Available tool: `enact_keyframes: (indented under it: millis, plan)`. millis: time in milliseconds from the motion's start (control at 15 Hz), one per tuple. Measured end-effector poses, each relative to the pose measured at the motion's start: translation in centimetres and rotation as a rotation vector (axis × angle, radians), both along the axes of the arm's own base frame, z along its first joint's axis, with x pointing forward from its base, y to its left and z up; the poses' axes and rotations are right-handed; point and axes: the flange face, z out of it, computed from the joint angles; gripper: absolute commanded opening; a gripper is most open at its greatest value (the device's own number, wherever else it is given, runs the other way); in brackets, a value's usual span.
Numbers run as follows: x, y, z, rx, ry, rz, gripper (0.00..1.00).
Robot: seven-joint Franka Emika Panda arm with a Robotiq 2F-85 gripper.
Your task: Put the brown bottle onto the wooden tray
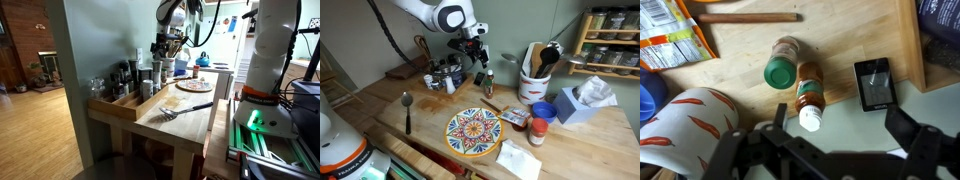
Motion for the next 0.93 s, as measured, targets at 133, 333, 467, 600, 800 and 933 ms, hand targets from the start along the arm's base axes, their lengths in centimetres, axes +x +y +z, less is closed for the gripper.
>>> enact_keyframes:
  millis: [133, 333, 467, 600, 800, 933]
  plan:
    - [0.6, -0.2, -1.0, -0.001, -0.005, -0.023, 1.0]
    - [1.4, -0.5, -2.4, 0.0, -0.009, -0.065, 1.0]
    - [2.0, -0.8, -3.1, 0.001, -0.011, -0.095, 1.0]
    - [2.6, -1.2, -3.6, 0.001, -0.012, -0.121, 1.0]
    - [3.4, -1.8, -4.2, -0.001, -0.012, -0.15, 0.85]
    - [3.8, -2.4, -4.5, -0.003, -0.014, -0.173, 0.64]
